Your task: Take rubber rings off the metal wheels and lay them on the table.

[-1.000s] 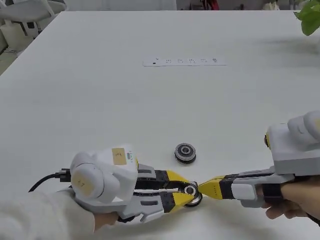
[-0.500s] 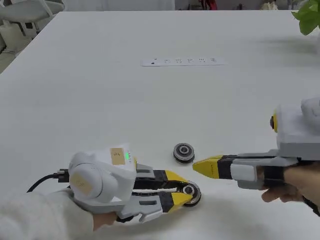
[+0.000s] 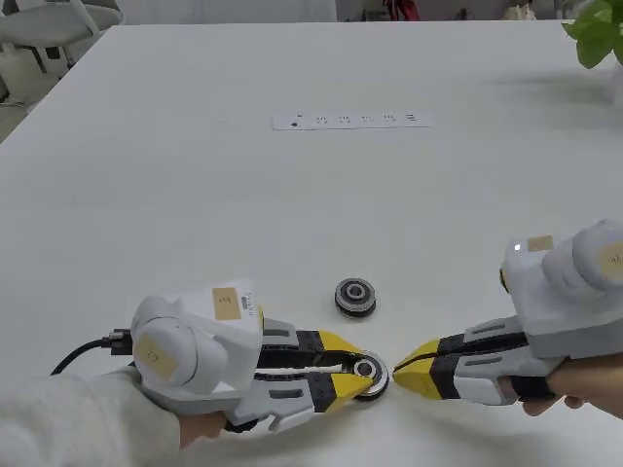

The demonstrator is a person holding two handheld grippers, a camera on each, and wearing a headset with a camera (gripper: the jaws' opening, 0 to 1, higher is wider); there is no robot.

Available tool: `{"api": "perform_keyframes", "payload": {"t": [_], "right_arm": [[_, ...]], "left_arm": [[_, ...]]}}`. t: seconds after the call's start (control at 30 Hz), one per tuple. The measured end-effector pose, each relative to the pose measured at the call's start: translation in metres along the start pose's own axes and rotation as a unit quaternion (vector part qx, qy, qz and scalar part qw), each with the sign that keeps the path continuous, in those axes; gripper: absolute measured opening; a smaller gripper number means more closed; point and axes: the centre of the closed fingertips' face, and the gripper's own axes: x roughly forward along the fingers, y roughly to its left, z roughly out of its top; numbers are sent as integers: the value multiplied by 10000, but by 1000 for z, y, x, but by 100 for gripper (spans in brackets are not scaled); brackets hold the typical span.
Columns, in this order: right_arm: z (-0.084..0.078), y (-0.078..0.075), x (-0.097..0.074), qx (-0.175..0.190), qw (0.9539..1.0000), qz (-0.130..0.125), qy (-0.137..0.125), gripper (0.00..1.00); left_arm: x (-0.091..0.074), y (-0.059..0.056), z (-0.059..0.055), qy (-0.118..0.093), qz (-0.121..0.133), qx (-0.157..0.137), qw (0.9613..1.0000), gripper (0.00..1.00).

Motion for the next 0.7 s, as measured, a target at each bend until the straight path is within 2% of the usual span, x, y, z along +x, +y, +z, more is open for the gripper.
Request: {"api": "perform_keyframes", "payload": {"t": [0.07, 0.17, 0.27, 0.4, 0.47, 0.7], "right_arm": [[1, 0, 1, -222, 9998, 15, 4, 7], [-1, -2, 3, -679, 9976, -98, 72, 11], [0, 0, 6, -768, 9970, -77, 42, 18], [3, 2, 10, -1235, 9922, -141, 35, 21], [3, 3, 11, -1266, 9919, -130, 38, 23], [2, 5, 9, -1169, 9931, -82, 73, 18]], "left_arm": [[0, 0, 0, -2, -1, -2, 10000, 14], [0, 0, 0, -9, -4, -8, 10000, 14], [0, 0, 0, -13, -5, -12, 10000, 14], [0, 0, 0, -11, -4, -14, 10000, 14], [0, 0, -1, -11, -3, -15, 10000, 14], [1, 1, -1, -4, -3, -15, 10000, 14]]}}
